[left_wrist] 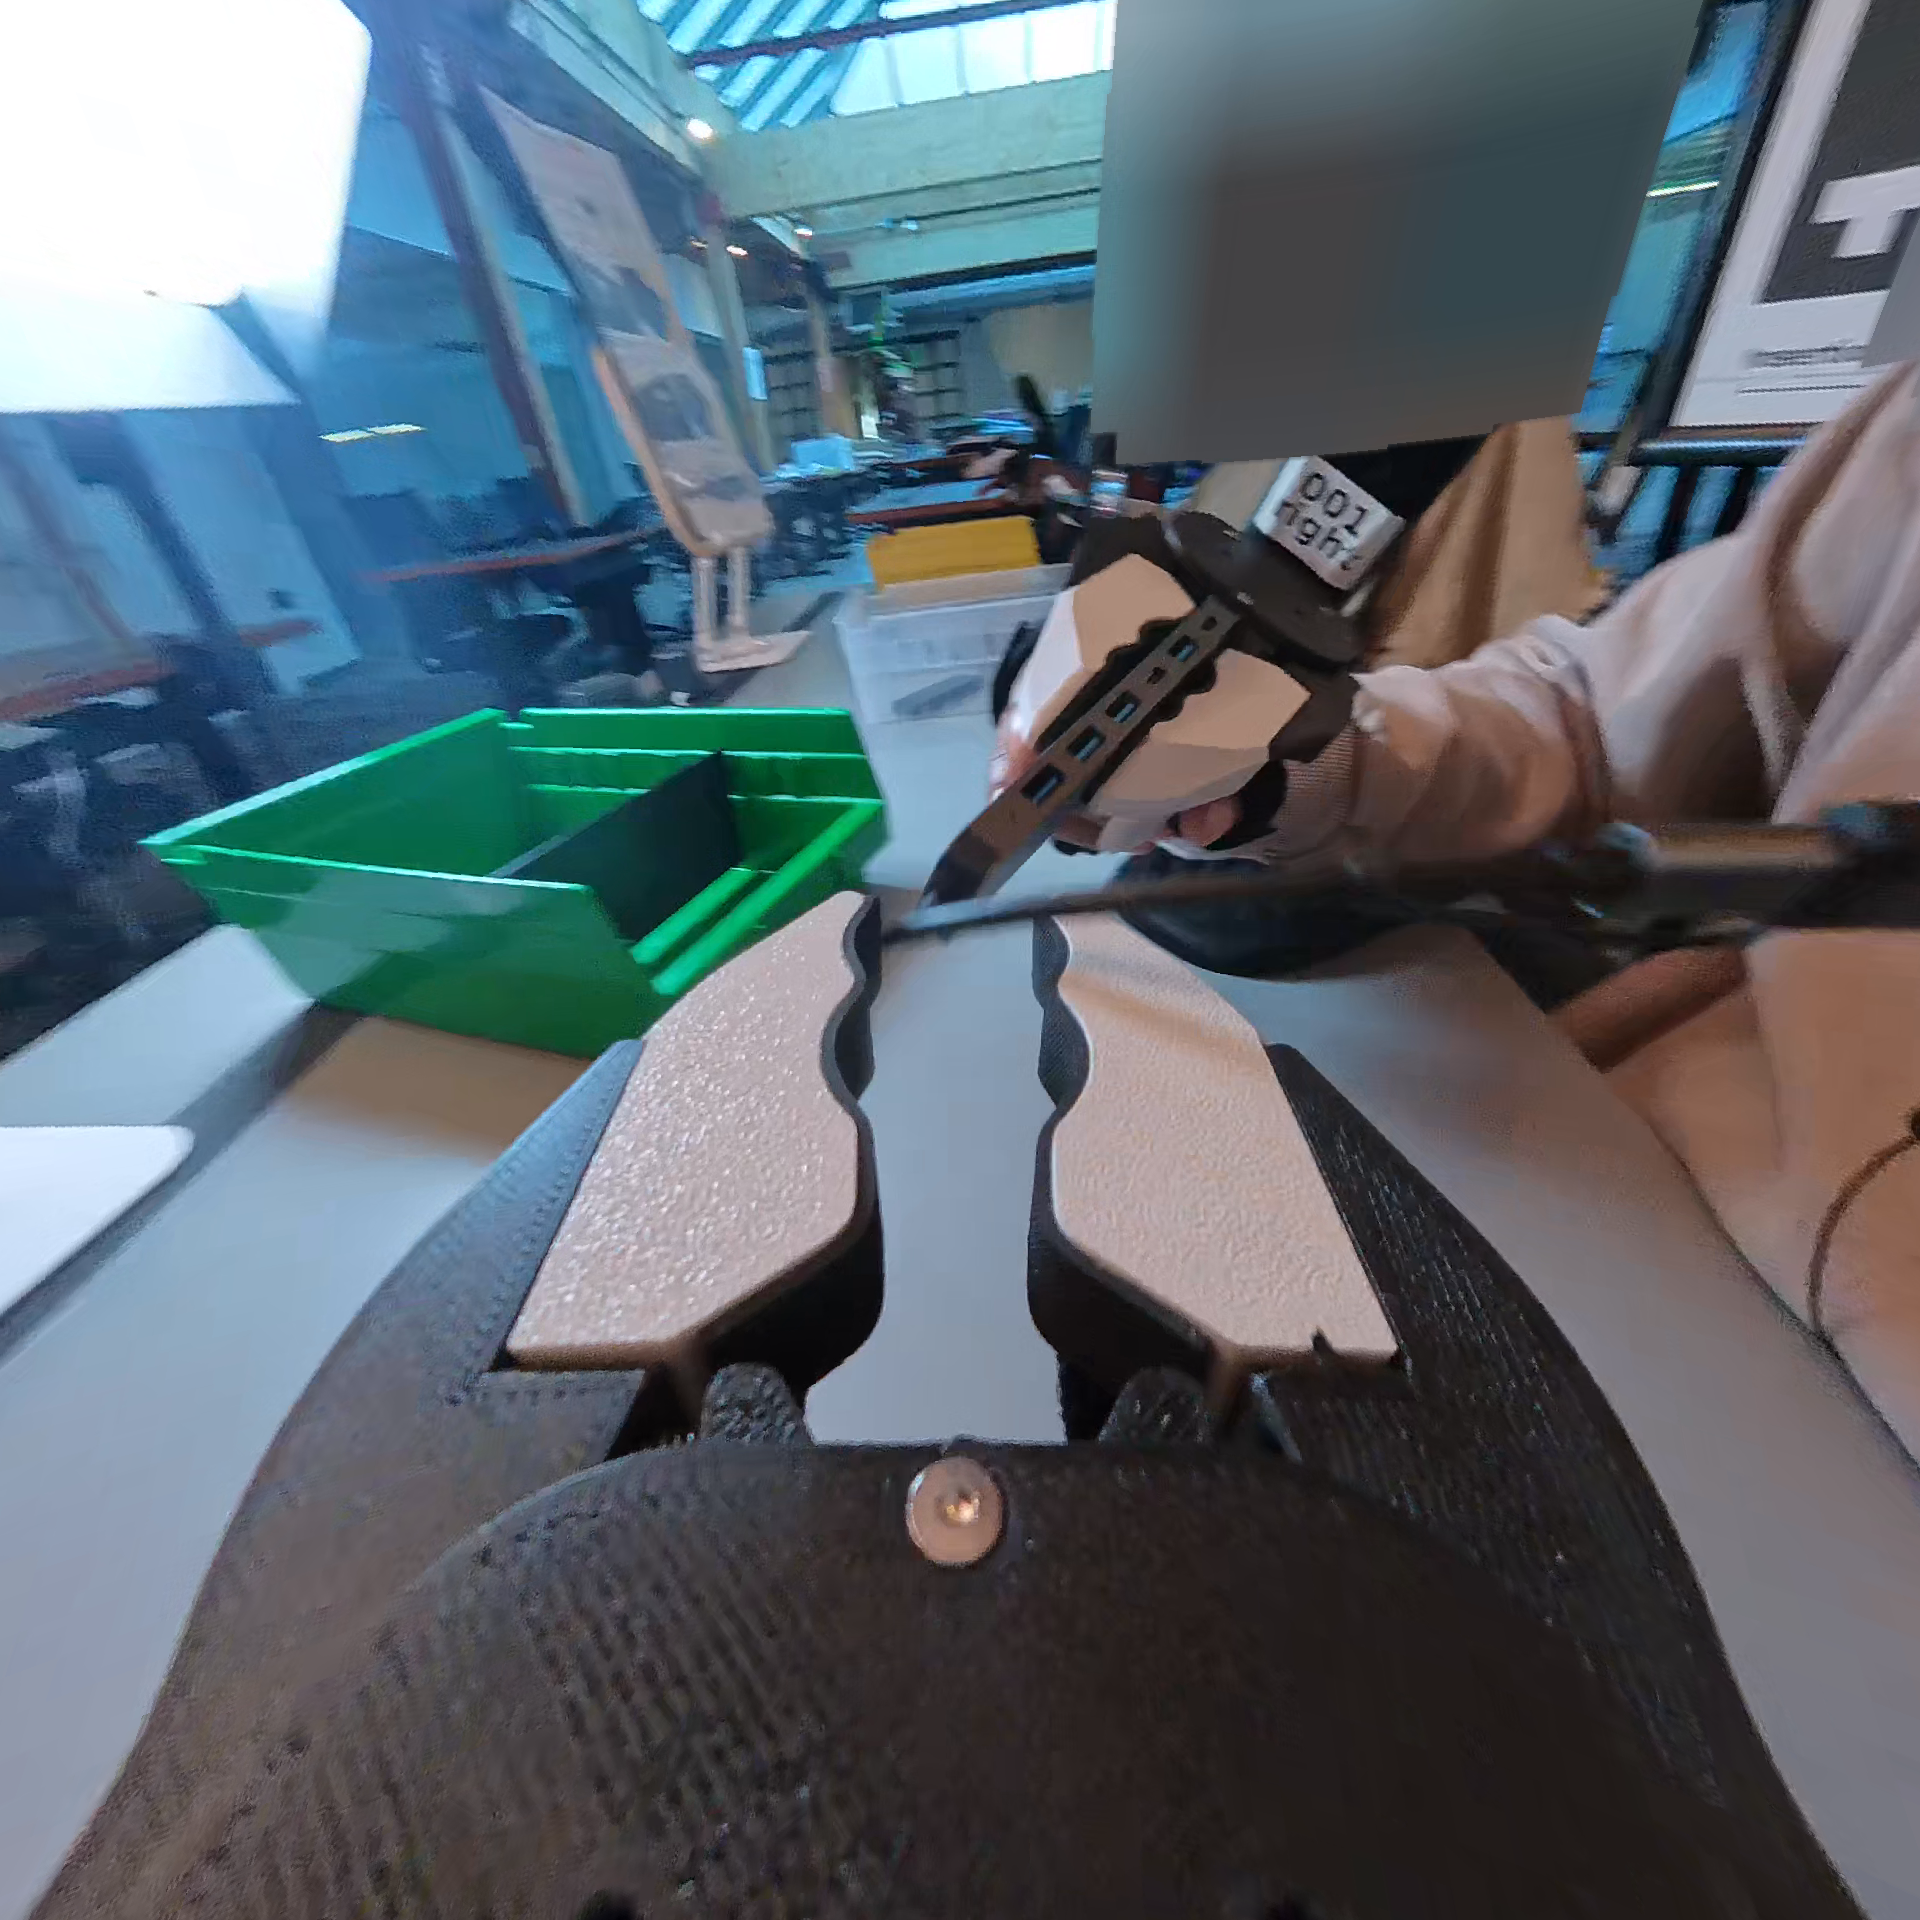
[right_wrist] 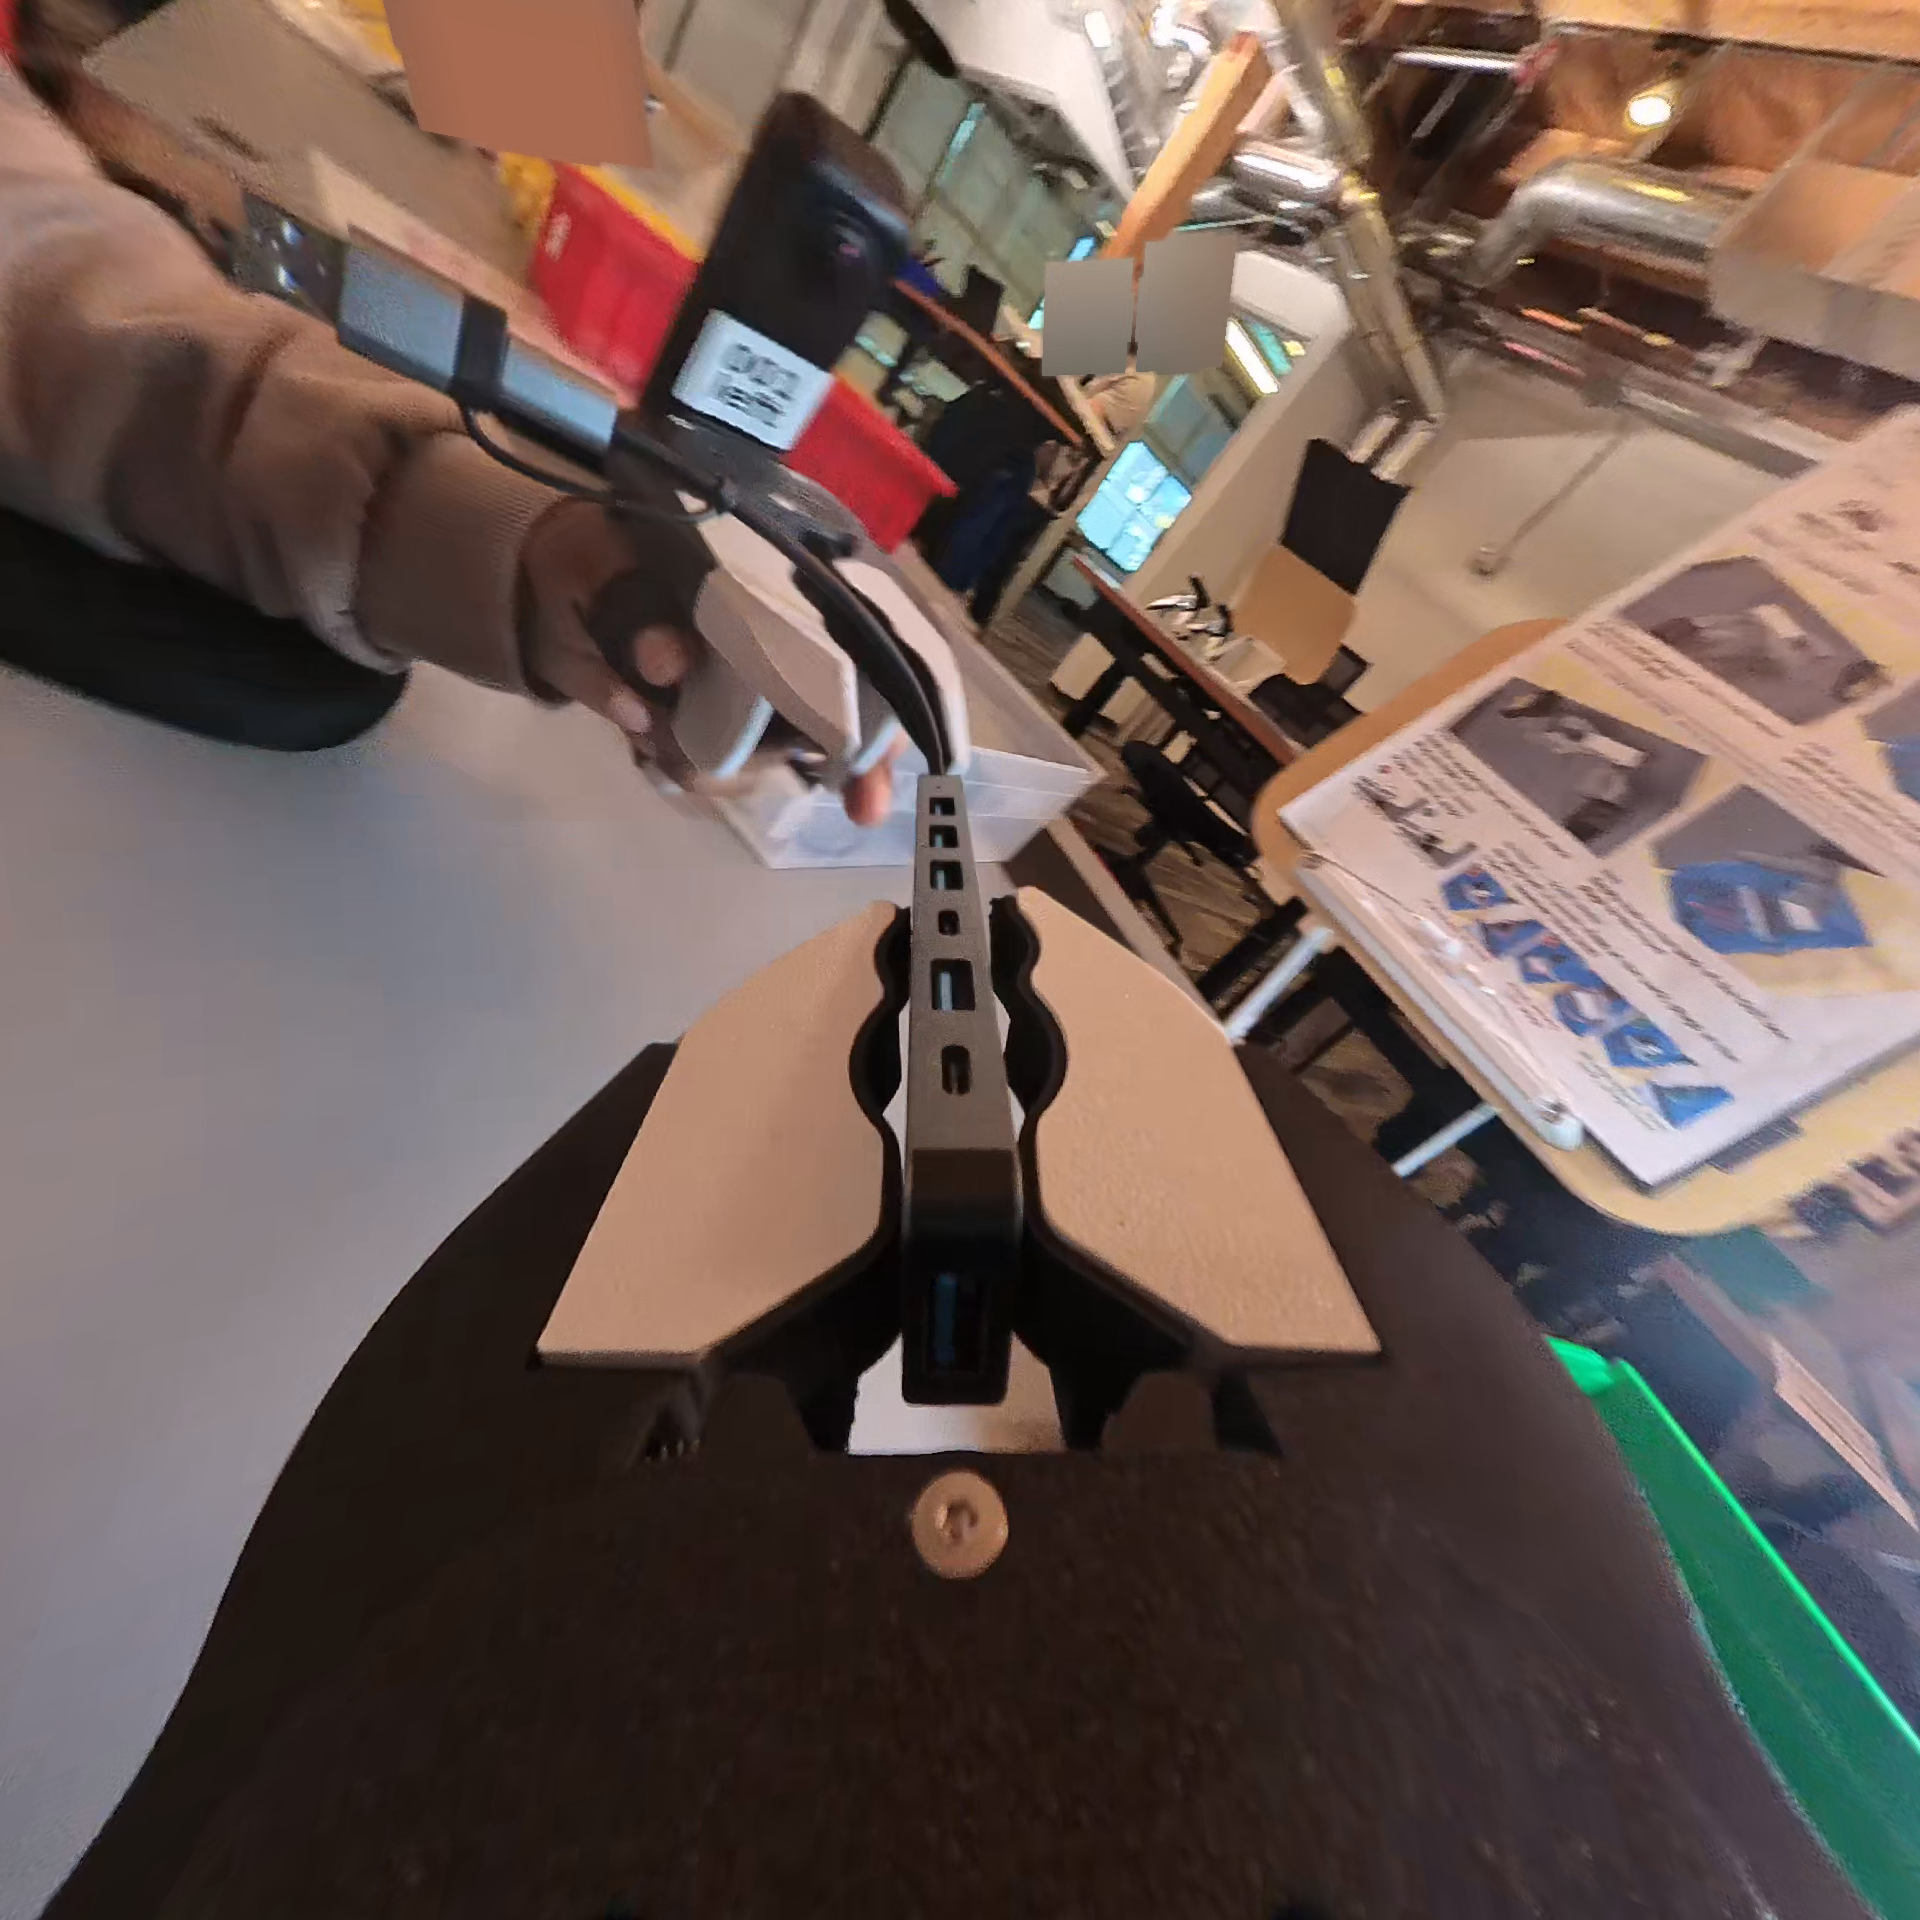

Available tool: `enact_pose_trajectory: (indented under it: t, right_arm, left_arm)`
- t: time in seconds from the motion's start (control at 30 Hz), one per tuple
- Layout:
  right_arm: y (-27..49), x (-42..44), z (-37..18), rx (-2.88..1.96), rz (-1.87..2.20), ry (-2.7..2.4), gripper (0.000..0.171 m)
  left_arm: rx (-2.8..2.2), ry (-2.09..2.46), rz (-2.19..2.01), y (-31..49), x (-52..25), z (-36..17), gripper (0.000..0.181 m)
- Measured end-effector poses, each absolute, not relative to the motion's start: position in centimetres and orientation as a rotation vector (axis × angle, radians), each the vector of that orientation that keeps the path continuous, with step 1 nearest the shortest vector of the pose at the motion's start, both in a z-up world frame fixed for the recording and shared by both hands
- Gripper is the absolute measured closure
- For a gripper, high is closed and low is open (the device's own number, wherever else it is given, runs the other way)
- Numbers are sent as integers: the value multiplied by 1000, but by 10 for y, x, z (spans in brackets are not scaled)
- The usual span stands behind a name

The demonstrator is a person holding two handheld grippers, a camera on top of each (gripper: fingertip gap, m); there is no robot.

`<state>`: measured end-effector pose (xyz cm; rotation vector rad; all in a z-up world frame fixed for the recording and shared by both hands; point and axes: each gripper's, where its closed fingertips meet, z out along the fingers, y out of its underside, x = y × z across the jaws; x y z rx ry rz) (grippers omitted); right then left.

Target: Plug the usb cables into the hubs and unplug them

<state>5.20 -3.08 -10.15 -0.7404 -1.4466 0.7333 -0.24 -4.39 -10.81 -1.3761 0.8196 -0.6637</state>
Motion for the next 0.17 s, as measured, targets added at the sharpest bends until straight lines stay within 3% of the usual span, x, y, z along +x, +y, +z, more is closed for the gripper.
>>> enact_pose_trajectory:
  t: [0.17]
  right_arm:
    - [22,76,-79,-815,629,-1274,156]
  left_arm:
    - [-1466,582,-180,-20,-101,-63,161]
